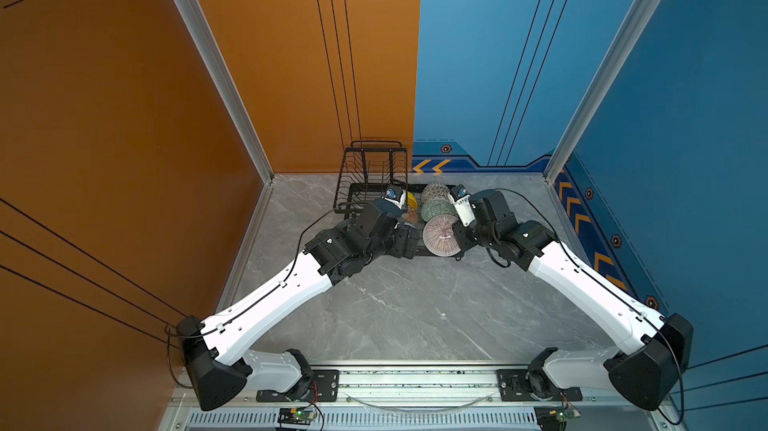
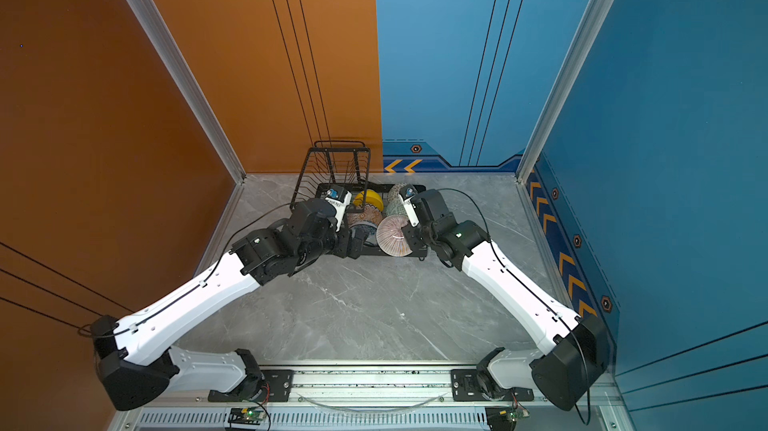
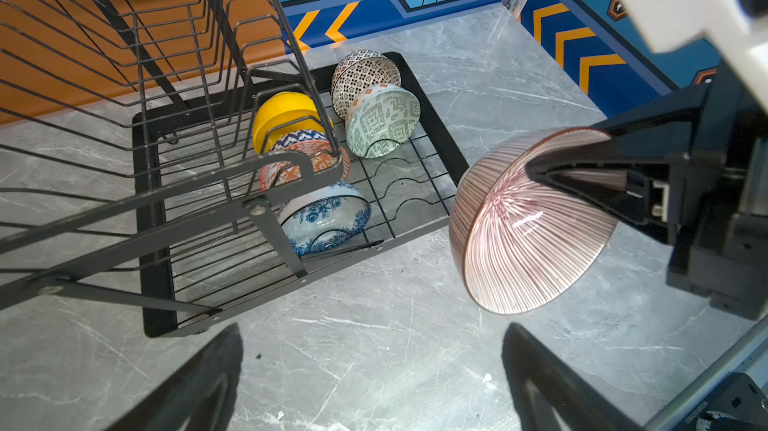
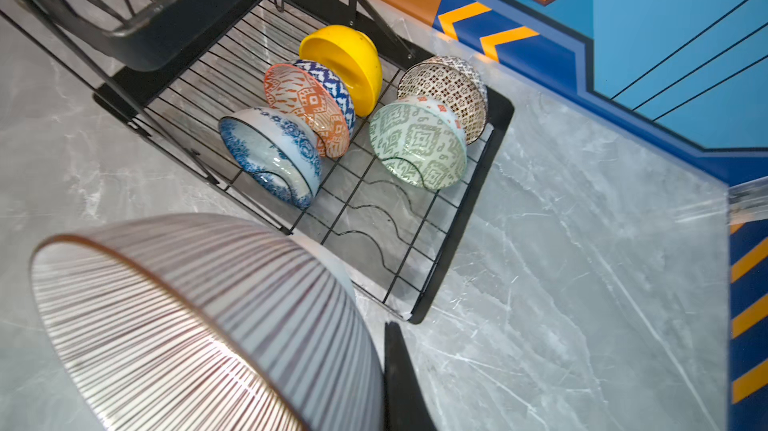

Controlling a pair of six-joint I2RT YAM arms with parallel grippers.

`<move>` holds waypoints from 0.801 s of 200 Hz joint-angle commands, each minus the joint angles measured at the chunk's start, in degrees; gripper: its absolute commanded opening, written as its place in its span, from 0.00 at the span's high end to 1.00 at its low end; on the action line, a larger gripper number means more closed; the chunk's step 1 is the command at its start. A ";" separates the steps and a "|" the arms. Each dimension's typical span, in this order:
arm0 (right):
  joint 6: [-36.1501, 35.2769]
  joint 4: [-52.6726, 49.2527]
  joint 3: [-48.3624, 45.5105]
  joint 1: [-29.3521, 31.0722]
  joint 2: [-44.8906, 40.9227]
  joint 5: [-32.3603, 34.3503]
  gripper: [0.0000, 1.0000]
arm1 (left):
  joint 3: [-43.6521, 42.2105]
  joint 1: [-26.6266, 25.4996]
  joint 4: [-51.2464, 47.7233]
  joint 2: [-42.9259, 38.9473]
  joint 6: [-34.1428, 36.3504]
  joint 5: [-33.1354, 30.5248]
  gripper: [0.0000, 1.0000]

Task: Load the bowls into the dish rack
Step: 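Grasp the pink-striped bowl with the right gripper while the left gripper releases it, then lower the pink-striped bowl with the right gripper into the rack beside the green bowl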

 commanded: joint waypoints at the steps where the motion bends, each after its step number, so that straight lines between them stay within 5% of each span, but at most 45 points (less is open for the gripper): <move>1: -9.32 8.74 -1.81 -0.02 0.67 6.37 1.00 | -1.22 0.79 -1.68 -1.54 0.30 0.66 0.02; 160: -47.47 62.09 -18.61 1.42 13.12 21.11 1.00 | -1.99 1.21 -1.54 -1.31 3.99 3.63 0.02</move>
